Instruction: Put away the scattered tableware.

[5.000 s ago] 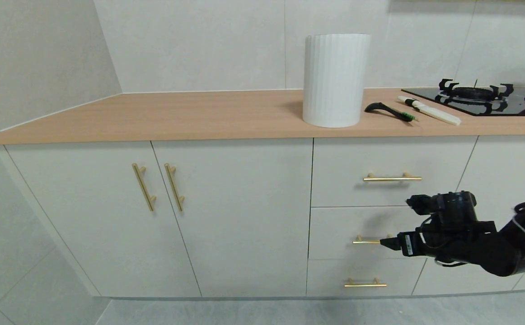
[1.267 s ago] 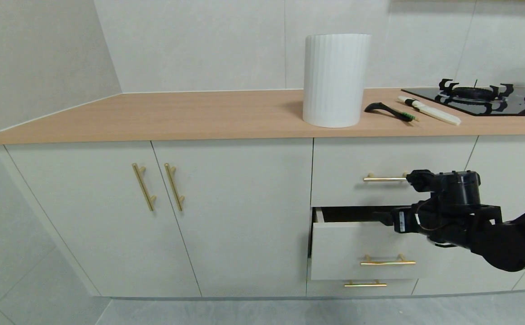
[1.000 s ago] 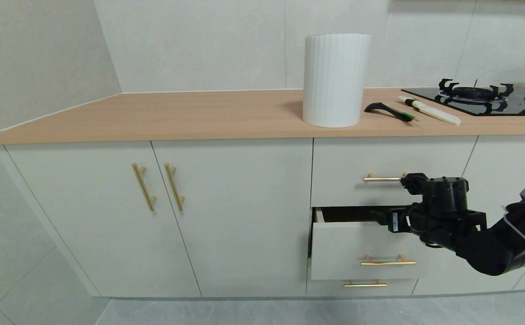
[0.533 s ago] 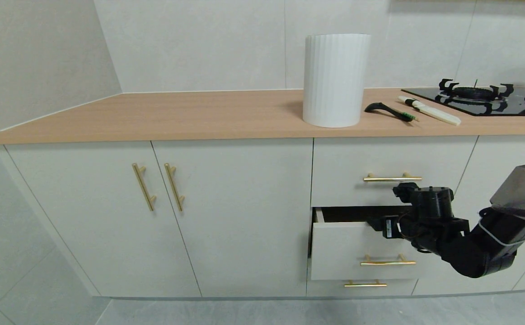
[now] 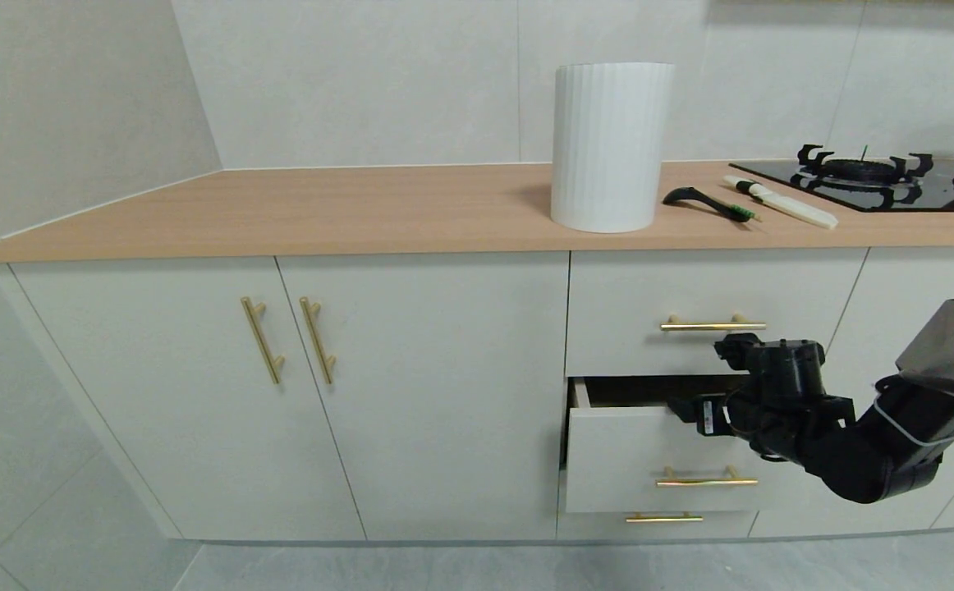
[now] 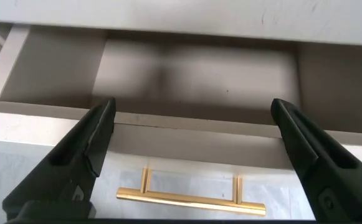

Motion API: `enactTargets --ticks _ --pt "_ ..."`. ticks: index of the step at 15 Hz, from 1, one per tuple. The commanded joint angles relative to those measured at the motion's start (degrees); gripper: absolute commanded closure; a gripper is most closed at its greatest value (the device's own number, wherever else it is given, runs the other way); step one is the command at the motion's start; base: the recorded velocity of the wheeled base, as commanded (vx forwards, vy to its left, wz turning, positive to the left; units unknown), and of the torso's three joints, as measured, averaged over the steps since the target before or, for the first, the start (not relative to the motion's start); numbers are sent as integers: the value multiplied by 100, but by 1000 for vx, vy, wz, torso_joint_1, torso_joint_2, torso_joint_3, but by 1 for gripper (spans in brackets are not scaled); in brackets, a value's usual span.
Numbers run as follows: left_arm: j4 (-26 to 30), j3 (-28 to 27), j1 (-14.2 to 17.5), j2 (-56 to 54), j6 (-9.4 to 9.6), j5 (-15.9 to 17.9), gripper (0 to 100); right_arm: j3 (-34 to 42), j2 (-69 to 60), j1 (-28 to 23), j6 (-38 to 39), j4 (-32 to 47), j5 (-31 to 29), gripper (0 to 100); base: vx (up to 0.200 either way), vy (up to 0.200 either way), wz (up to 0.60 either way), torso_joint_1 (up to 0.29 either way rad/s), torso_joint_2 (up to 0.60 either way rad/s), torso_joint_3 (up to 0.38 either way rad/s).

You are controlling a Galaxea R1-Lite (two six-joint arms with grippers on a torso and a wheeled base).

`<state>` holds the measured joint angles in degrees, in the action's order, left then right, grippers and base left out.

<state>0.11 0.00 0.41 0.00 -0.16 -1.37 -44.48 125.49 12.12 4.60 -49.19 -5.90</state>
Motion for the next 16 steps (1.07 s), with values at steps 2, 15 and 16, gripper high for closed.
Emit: enactTargets --ticks 2,15,16 --pt "-2 0 2 0 -2 -4 0 19 -200 1 -11 331 28 0 0 0 0 0 0 0" --pt "-2 0 2 0 -2 -4 0 -16 -1150 54 -486 2906 441 0 0 0 0 0 0 0" --pt "-2 0 2 0 -2 -4 0 -16 -1220 98 -565 3073 441 0 0 0 0 0 0 0"
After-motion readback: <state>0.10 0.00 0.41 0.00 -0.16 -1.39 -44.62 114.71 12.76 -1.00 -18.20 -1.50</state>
